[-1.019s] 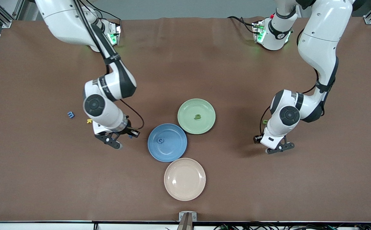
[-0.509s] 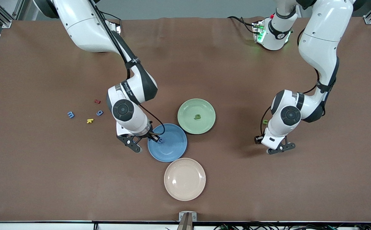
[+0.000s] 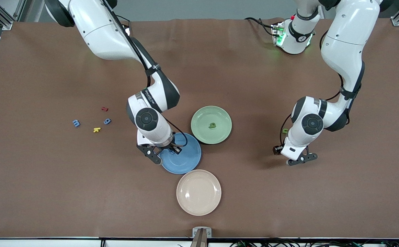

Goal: Sort letters by color into matching plates
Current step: 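Carry the blue X to the blue plate while the left gripper lifts the B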

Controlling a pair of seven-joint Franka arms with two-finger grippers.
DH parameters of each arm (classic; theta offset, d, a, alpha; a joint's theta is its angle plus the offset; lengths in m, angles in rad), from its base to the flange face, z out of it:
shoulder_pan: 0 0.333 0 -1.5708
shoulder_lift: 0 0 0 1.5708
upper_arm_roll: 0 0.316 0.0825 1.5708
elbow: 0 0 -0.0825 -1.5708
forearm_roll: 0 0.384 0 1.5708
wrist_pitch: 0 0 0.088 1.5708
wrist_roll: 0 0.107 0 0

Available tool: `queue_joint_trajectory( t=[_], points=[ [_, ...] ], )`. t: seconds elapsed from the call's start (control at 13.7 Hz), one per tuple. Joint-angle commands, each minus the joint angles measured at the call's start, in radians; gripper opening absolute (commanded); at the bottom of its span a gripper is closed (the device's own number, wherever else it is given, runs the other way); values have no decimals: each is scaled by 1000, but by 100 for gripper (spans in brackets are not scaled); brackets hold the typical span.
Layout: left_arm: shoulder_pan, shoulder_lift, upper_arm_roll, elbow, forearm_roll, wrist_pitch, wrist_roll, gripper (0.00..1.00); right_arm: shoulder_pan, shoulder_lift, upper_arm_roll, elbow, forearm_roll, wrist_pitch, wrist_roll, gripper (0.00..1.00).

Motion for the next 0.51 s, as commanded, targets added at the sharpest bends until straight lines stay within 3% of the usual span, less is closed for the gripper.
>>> queue_joint_trajectory(
  t=[0.0,0.44],
  points=[
    [7,7,-9,-7,4,15,-1,52,21,61,-11,86,1,-12,57,0],
    [5,6,-9,-3,5,15,-4,24,44,134,-13,174,1,-7,106,0]
  ],
)
